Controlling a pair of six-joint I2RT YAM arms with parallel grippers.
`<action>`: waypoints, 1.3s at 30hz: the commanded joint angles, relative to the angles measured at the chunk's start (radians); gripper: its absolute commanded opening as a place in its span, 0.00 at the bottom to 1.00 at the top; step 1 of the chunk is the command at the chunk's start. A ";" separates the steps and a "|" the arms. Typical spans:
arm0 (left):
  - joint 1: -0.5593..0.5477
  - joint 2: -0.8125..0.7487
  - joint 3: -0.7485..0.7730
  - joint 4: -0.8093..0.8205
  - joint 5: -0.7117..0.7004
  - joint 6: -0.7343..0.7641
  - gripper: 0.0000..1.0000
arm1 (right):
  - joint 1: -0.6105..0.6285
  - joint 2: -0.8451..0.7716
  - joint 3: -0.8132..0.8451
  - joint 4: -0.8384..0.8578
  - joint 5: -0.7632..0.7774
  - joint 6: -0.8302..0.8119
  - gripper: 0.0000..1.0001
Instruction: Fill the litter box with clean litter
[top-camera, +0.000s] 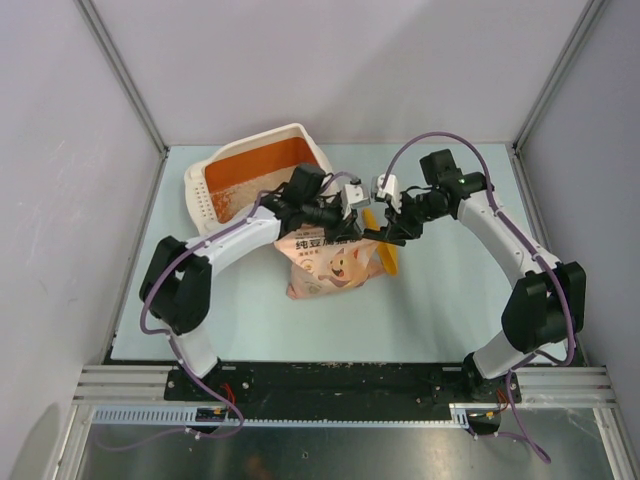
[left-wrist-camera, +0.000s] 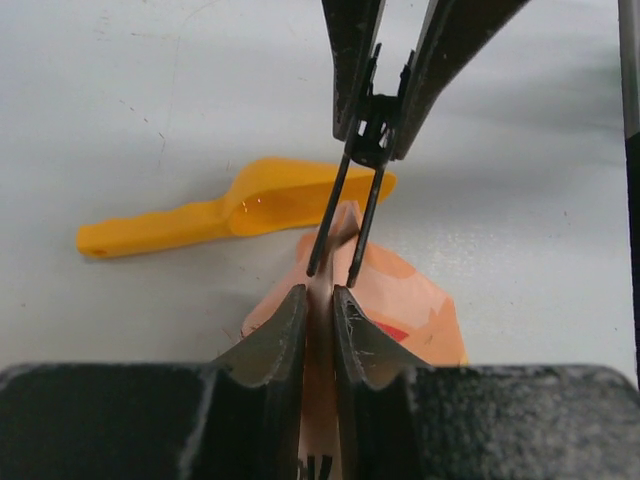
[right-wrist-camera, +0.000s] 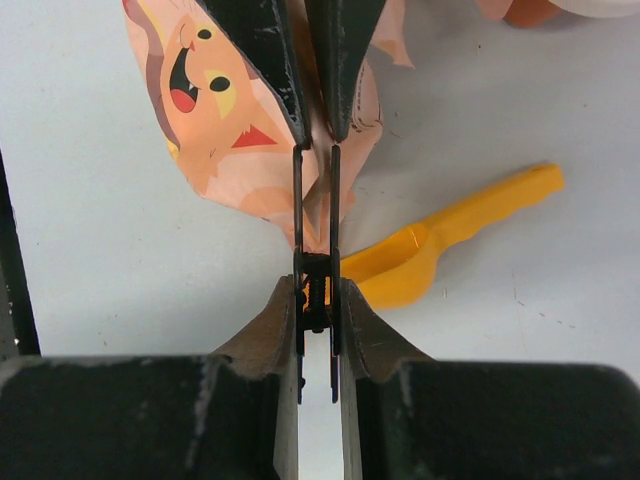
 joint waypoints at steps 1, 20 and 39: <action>0.026 -0.086 -0.049 -0.007 0.011 -0.006 0.20 | 0.018 0.013 0.002 0.000 0.008 -0.036 0.00; 0.048 -0.118 -0.066 -0.050 0.014 0.024 0.16 | 0.071 0.059 0.053 -0.075 -0.006 -0.154 0.00; 0.152 -0.302 -0.281 -0.133 0.051 0.102 0.36 | 0.142 0.128 0.143 -0.116 0.037 -0.197 0.00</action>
